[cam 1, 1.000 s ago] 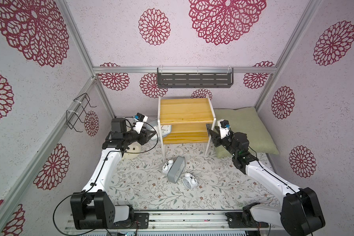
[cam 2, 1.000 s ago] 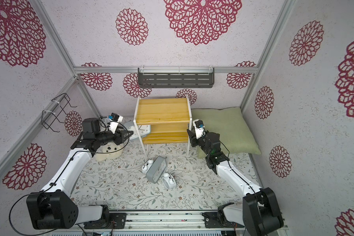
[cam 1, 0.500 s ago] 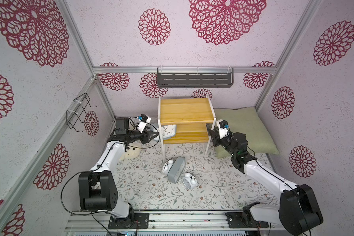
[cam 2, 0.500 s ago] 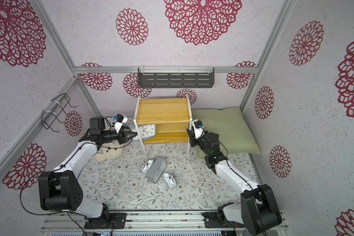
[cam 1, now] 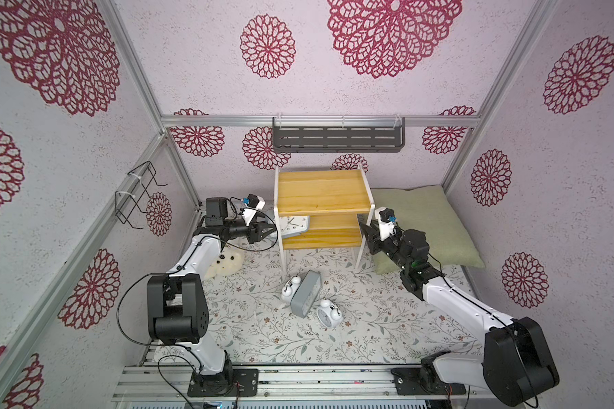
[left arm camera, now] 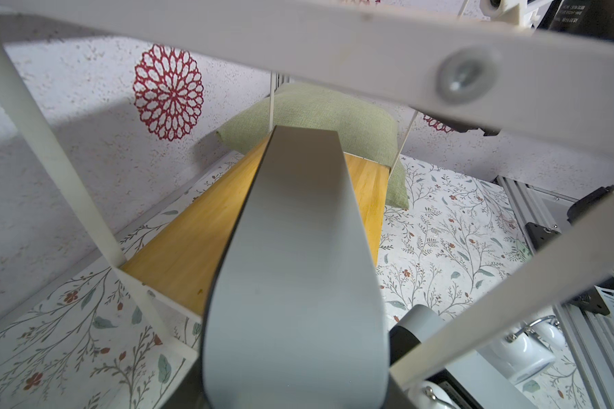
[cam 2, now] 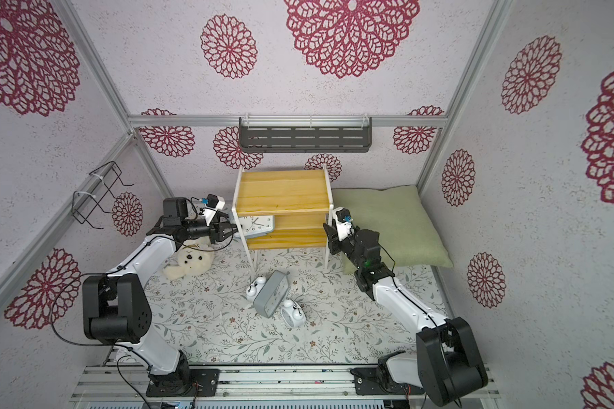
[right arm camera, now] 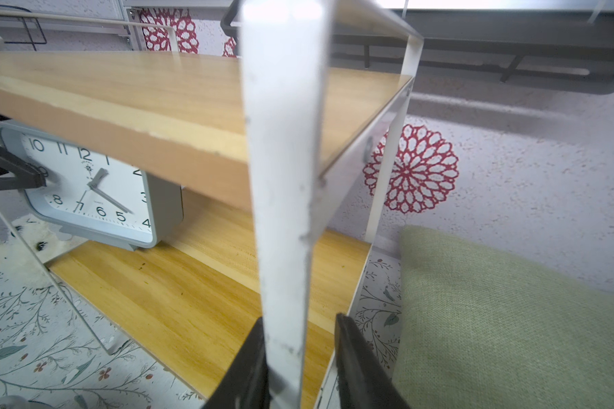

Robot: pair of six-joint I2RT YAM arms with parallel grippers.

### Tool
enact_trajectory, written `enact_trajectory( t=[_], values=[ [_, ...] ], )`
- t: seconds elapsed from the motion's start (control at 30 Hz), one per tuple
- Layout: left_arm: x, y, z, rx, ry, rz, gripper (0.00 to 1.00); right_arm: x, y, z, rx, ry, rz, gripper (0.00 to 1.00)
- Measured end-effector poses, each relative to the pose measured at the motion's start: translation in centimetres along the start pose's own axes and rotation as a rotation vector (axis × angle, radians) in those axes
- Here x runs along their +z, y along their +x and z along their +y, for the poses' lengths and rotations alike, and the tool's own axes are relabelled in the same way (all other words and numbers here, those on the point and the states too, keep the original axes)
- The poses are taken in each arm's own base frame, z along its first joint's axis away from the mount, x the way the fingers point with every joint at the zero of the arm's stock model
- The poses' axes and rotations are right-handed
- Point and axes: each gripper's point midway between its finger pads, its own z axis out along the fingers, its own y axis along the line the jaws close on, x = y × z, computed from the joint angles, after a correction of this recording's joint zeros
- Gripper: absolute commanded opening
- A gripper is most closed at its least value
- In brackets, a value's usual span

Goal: Place the alarm clocks on the shelf by style
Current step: Place the alarm on the shelf.

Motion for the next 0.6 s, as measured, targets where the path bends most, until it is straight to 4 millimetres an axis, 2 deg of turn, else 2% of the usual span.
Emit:
enact_trajectory(
  t=[0.47, 0.57, 0.6],
  values=[
    [1.6, 0.3, 0.4, 0.009, 0.085, -0.040, 0.10, 0.2, 0.3, 0.0, 0.001, -0.002, 0.006, 0.35],
    [2.0, 0.2, 0.7, 0.013, 0.103, -0.049, 0.11, 0.2, 0.4, 0.0, 0.001, -0.002, 0.007, 0.35],
    [2.1, 0.1, 0.8, 0.014, 0.108, -0.051, 0.15, 0.3, 0.4, 0.0, 0.001, -0.002, 0.007, 0.35]
  ],
)
